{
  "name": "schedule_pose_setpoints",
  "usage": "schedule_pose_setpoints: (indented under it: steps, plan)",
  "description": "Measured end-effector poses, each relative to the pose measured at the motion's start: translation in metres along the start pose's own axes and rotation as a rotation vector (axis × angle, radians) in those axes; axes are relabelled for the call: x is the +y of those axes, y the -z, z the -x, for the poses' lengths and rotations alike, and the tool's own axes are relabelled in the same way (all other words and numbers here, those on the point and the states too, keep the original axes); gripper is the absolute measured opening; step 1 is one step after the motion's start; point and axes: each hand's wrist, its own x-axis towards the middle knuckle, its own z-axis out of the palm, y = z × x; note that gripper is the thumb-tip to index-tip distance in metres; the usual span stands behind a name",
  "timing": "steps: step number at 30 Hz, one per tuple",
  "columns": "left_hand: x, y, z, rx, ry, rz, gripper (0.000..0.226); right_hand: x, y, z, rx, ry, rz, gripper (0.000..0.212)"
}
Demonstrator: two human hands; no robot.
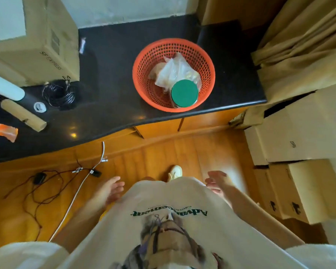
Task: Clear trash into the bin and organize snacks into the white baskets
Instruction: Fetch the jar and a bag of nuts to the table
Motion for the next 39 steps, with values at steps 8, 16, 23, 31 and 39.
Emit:
schedule_pose_setpoints:
  steps: [8,16,23,31,39]
  plan:
    - [0.039,-0.010,-0.033,0.134,0.151,0.163,0.033,-0.145,-0.039,-0.029,-0.022,0.234,0.191,0.017]
    - [0.173,-0.080,-0.084,0.113,-0.087,-0.019,0.021,-0.203,-0.052,-0.078,0.122,0.660,0.682,0.083]
    - [0.279,-0.130,-0.120,-0.099,-0.520,-0.182,0.026,-0.241,-0.062,-0.102,0.024,0.815,0.968,0.109]
    - [0.356,-0.158,-0.193,0.023,-0.966,-1.031,0.061,-0.247,-0.063,-0.117,-0.037,0.887,1.076,0.110]
    - [0.383,-0.185,-0.235,-0.138,-1.081,-1.430,0.084,-0.246,-0.078,-0.127,-0.002,1.016,1.093,0.111]
